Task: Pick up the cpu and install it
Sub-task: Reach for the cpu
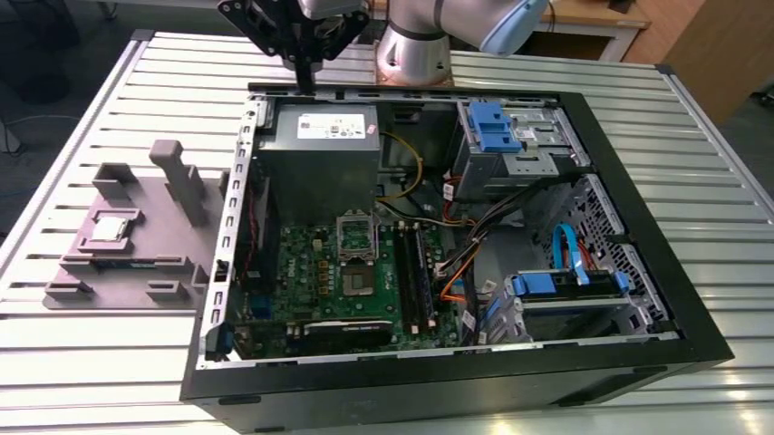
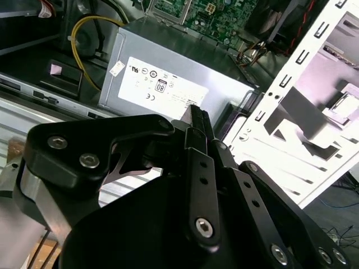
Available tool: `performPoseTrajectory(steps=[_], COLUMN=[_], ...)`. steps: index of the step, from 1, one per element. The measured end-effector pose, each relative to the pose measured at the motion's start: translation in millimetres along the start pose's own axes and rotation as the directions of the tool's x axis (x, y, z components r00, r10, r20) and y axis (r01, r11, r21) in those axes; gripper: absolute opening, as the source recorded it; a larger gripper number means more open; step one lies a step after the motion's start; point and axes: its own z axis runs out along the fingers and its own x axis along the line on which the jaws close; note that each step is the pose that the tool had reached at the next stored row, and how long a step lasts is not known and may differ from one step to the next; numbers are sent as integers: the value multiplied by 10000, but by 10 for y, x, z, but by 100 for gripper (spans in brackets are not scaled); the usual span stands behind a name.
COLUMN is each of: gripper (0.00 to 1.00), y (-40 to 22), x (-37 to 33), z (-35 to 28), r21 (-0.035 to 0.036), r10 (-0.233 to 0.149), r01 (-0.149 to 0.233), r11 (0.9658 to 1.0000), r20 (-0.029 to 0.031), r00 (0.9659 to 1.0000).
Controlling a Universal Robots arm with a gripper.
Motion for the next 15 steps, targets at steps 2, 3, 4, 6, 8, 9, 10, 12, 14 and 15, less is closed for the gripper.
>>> performPoseTrajectory(steps=[2,3,4,6,8,9,10,12,14,15], gripper=[11,11,11,11,11,11,11,11,11,11], y=[0,1,1,1,1,0,1,0,0,-1], x=[22,32,41,54,59,62,62,63,69,74], z=[-1,0,-1,-1,-1,-1,-1,-1,-1,-1], r21=[0,0,0,-1,0,0,0,0,0,-1], r10=[1,1,1,1,0,0,0,1,2,2], r01=[-1,-1,-1,-1,0,0,0,-1,-2,-2], r11=[10000,10000,10000,10000,10000,10000,10000,10000,10000,10000], r20=[0,0,0,1,0,0,0,0,0,0], r00=[10000,10000,10000,10000,10000,10000,10000,10000,10000,10000])
